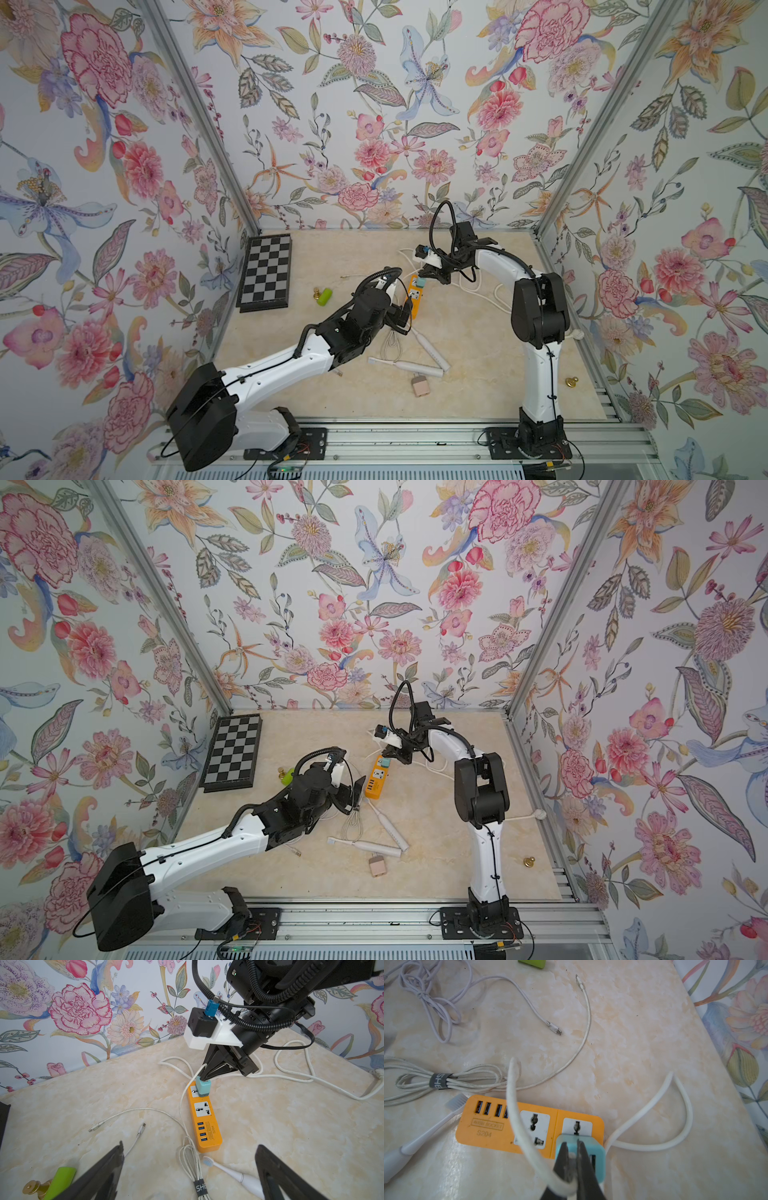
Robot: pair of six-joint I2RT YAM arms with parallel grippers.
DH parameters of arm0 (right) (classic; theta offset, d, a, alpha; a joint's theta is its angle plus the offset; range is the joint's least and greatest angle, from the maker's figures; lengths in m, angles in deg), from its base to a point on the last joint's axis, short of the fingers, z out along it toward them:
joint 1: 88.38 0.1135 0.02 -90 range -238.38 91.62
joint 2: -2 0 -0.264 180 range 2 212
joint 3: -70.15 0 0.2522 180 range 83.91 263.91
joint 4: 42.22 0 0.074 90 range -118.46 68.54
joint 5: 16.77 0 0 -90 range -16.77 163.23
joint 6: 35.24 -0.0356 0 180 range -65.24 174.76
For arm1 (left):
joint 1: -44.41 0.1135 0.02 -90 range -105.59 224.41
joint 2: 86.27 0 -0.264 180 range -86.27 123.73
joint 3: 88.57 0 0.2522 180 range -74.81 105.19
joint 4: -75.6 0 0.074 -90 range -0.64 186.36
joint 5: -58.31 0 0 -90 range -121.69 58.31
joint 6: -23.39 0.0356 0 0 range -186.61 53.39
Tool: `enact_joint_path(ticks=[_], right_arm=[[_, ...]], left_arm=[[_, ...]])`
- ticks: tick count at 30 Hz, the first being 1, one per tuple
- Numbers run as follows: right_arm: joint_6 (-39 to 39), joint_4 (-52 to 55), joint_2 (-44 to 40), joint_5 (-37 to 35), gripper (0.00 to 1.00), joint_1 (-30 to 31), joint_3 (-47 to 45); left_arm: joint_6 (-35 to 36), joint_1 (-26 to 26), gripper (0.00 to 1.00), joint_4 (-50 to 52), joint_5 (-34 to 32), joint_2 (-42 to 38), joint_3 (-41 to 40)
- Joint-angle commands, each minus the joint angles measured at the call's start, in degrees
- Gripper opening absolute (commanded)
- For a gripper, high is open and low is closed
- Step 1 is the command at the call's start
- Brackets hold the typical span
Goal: Charge the electric toothbrush
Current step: Insert the charging cable into the plug.
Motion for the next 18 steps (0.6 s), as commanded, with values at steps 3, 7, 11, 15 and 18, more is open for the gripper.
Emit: enact_joint_path(ticks=[3, 7, 11, 15, 18], right_arm=[[3.15, 9.5, 6.07, -13.92, 0.0, -1.05, -2.71], [1.7, 9.12, 3.58, -9.38, 0.07, -0.96, -1.39], [-0.72, 6.54, 0.48, -5.82, 0.19, 0.18, 1.38], [-7.18, -0.27, -4.12, -1.4, 0.41, 0.09, 1.94], [-11.85, -6.65, -8.96, 1.23, 0.44, -0.52, -1.64]], left_arm=[[0.7, -0.41, 0.99, 0.97, -1.03, 0.85, 1.86], [0.48, -0.41, 0.99, -0.11, -1.18, 0.04, 0.8], [0.33, -0.41, 0.99, -0.65, -2.04, -0.36, 0.89], [-0.43, -0.42, 0.99, -0.34, -3.1, -1.29, 1.08], [-1.5, -0.33, 0.99, -0.39, -4.93, -2.91, 0.29]])
